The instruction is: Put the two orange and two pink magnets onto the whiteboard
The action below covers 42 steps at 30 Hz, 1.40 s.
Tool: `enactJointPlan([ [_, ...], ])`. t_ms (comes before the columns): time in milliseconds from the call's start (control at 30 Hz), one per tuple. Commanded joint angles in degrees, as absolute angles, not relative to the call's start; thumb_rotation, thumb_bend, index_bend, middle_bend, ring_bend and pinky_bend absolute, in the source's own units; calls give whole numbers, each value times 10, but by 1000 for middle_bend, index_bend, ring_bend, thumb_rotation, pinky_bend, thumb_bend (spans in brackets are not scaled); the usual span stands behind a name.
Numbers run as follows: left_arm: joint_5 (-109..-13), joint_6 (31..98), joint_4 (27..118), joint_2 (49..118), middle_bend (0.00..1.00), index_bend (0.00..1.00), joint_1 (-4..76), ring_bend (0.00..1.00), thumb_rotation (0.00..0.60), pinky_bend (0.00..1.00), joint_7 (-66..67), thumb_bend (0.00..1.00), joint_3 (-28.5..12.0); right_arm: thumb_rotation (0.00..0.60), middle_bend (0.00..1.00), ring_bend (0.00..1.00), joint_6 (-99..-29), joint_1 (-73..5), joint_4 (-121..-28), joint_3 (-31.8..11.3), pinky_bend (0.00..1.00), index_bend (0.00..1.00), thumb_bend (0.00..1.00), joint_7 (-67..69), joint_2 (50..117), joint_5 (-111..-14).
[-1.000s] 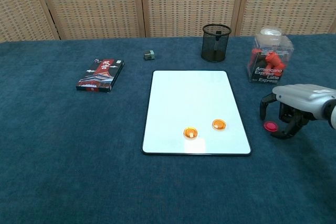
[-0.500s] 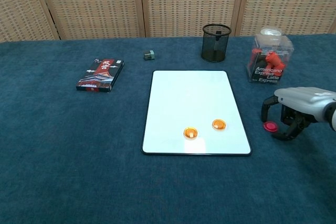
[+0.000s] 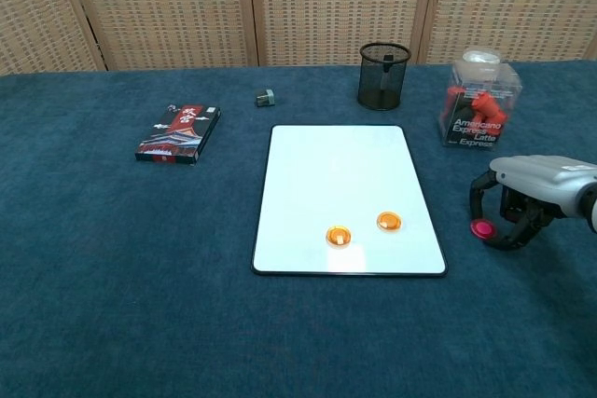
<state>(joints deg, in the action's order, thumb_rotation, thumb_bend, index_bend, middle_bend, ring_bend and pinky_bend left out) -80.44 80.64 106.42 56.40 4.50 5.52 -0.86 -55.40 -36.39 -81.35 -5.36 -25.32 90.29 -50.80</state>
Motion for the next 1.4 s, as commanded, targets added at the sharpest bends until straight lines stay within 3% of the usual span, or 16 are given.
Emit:
enactJointPlan([
  [33,-804,807,1064,563,0,0,45,0,600,0,55,92,-9,600,963,1000,-555,-363,-815,-56,1000,559,367,-251,902,-511],
  [367,-805,806,1066,562,0,0,45,0,600,0,53,92,-8,600,963,1000,-572,-397,-894,-101,1000,559,387,-297,883,-497],
  [633,-808,807,1064,557,0,0,44,0,600,0,39,92,-8,600,963,1000,-594,-467,-934,-141,1000,559,387,-406,921,-409],
  [1033,-799,788,1056,548,0,0,53,0,600,0,10,92,-13,600,963,1000,-624,-579,-847,-186,1000,559,387,-505,1058,-295],
  [1233,-795,781,1054,545,0,0,56,0,600,0,4,92,-13,600,963,1000,-630,-604,-813,-189,1000,558,383,-530,1092,-271],
  [1400,-793,780,1052,543,0,0,56,0,600,0,-4,92,-14,600,960,1000,-630,-608,-802,-182,1000,403,319,-534,1098,-272],
])
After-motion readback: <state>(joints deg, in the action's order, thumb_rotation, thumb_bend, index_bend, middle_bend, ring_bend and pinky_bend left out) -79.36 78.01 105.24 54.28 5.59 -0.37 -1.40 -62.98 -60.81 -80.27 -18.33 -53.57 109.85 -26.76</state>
